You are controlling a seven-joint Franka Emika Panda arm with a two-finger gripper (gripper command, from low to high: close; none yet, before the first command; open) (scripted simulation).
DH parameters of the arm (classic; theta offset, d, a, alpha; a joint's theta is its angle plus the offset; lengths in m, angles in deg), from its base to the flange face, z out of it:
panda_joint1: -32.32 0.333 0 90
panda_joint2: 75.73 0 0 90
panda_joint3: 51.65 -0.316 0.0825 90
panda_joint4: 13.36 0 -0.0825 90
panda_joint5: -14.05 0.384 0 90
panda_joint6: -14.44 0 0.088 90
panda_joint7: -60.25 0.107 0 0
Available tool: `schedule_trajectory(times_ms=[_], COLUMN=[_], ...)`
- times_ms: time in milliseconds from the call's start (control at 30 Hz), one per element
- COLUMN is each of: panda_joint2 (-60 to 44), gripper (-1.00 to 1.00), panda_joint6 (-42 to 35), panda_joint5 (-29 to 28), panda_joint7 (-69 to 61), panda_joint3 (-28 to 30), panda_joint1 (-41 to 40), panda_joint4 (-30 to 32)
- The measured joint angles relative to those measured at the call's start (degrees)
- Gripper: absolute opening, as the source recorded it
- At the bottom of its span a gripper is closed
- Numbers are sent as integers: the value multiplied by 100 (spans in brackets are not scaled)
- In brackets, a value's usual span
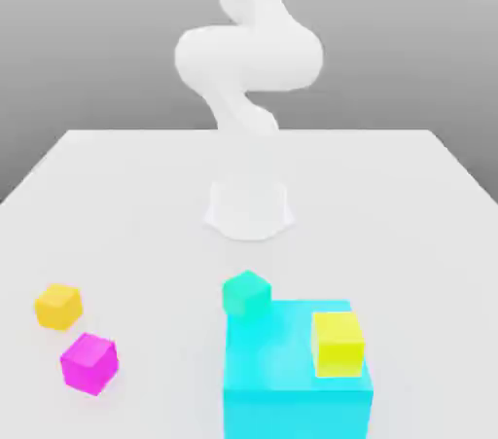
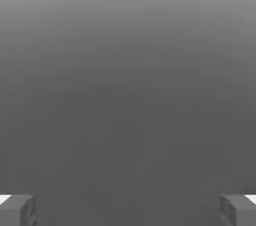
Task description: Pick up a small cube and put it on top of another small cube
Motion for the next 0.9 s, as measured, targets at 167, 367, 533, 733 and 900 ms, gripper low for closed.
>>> schedule_trajectory(times_ms=[167,367,533,733,900], panda_joint2=[-1068,-2310,-3354,-4608,-5648], gripper=[0,0,0,0,0], panda_joint6=[483,1045,1509,2064,2676], panda_joint5=[88,268,484,743,1100], panda_joint7=[-204,-495,-785,-1132,-1478], panda_joint3=[400,849,1168,1344,1184], panda_joint1=[-88,-229,-395,-841,-1172], panda_joint4=[276,597,863,1182,1241])
